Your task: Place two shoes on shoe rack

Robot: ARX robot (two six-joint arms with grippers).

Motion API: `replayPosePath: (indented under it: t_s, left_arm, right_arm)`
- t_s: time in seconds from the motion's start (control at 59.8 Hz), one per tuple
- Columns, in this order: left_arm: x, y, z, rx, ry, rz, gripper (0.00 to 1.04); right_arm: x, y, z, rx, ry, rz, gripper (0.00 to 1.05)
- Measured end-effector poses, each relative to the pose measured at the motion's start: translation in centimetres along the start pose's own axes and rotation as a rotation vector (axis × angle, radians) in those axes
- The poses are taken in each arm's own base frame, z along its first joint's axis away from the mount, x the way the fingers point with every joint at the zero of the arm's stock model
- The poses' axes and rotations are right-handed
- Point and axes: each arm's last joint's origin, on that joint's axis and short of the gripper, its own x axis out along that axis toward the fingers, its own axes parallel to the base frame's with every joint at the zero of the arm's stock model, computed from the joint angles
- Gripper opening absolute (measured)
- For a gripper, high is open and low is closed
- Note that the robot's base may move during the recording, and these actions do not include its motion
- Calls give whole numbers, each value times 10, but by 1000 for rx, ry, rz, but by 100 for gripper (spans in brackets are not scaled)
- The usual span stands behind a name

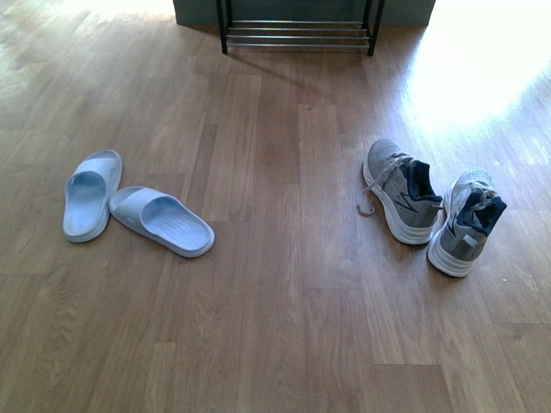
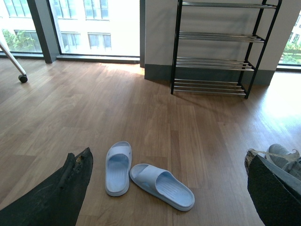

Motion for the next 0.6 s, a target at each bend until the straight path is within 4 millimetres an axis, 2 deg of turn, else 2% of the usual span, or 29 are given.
replayPosePath:
  t_s: [0.602]
  left_arm:
    - [0, 0, 0, 0, 0, 0, 95]
  right_arm:
    - [0, 0, 0, 0, 0, 0, 96]
